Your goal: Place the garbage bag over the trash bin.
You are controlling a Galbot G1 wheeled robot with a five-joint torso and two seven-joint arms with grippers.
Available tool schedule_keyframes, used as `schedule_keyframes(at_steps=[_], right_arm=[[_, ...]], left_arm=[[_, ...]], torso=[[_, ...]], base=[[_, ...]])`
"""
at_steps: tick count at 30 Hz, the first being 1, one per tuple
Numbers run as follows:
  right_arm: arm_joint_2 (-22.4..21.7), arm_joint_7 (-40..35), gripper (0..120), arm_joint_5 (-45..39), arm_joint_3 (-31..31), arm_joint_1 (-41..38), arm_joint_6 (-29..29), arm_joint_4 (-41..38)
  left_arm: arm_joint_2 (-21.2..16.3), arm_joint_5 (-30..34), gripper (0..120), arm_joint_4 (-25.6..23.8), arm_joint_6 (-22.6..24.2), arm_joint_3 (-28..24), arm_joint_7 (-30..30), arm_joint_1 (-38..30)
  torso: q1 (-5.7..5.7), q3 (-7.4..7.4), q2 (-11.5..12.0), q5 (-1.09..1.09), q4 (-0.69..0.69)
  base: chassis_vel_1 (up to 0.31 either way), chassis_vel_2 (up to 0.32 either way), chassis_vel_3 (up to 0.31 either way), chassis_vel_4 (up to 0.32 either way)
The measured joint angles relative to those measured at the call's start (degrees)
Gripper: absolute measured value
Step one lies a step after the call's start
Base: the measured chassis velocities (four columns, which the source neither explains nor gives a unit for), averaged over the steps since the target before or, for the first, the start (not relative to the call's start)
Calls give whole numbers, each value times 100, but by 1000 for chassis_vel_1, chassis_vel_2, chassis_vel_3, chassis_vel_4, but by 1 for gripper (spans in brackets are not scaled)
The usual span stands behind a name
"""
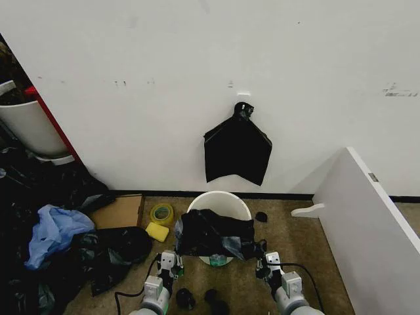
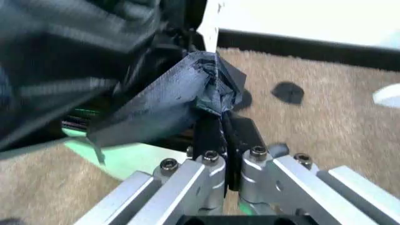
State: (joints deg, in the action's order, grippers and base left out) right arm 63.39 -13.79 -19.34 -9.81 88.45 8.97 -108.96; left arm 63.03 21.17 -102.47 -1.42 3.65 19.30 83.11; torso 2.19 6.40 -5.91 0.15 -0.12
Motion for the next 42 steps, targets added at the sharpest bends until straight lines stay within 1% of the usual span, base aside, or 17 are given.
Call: schedule_keyframes(at_steps=[6,11,13,14,15,18,23,24,25,27,28,30,31,33,38,40,42], right_arm=[[59,141,0,172,-24,-54,-239,252],[2,295,0,238,-86,62,-396,140],[-62,412,8,233,-135,141,-401,-14],[-87,466,13,224,-147,172,-401,-92],[-87,466,13,224,-147,172,-401,-92],[-182,529,25,199,-191,309,-309,-336],[-428,194,45,162,-223,571,99,-707],[-428,194,45,162,-223,571,99,-707],[-484,82,50,145,-242,624,172,-788],[-528,-63,58,145,-275,659,222,-858],[-555,-165,63,164,-310,669,239,-905],[-583,-237,70,183,-362,664,244,-969],[-583,-237,70,183,-362,664,244,-969],[-600,-303,80,212,-416,602,244,-1061],[-546,-389,98,238,-403,536,239,-1246],[-543,-437,98,255,-372,570,236,-1277],[-571,-594,100,286,-285,775,254,-1390]], left_arm=[[89,150,0,143,0,43,-32,-131],[85,309,0,94,35,58,-37,-118],[46,408,0,44,87,67,-4,-84],[37,437,3,12,108,71,6,-69],[37,437,3,12,108,71,6,-69],[-30,509,15,-168,179,99,19,3],[-265,520,33,-599,397,109,108,160],[-265,520,33,-599,397,109,108,160],[-322,502,40,-714,466,106,162,211],[-387,460,47,-893,571,89,266,295],[-449,429,53,-1014,613,83,315,355],[-546,387,59,-1156,648,80,336,440],[-546,387,59,-1156,648,80,336,440],[-706,303,68,-1343,719,80,353,553],[-1024,108,89,-1585,779,161,360,727],[-1075,71,91,-1611,780,178,348,761],[-1175,-14,98,-1648,777,210,322,829]], torso=[[0,0,1,1,0],[0,0,1,0,0],[0,0,1,1,0],[0,0,1,1,0],[0,0,1,1,0],[0,0,1,0,0],[0,0,1,0,0],[0,0,1,0,0],[0,0,1,1,0],[0,0,1,0,0],[0,0,0,1,0],[0,0,0,0,-1],[0,0,0,0,-1],[0,0,0,0,0],[0,0,0,1,1],[0,0,0,1,1],[0,0,0,1,1]], base=[[0,0,0,0],[0,0,0,0],[0,0,0,0],[0,0,0,0],[0,0,0,0],[0,0,0,0],[0,0,0,0],[0,0,0,0],[0,0,0,0],[0,0,0,0],[0,0,0,0],[0,0,0,0],[0,0,0,0],[0,0,0,0],[0,0,0,0],[0,0,0,0],[0,0,0,0]])
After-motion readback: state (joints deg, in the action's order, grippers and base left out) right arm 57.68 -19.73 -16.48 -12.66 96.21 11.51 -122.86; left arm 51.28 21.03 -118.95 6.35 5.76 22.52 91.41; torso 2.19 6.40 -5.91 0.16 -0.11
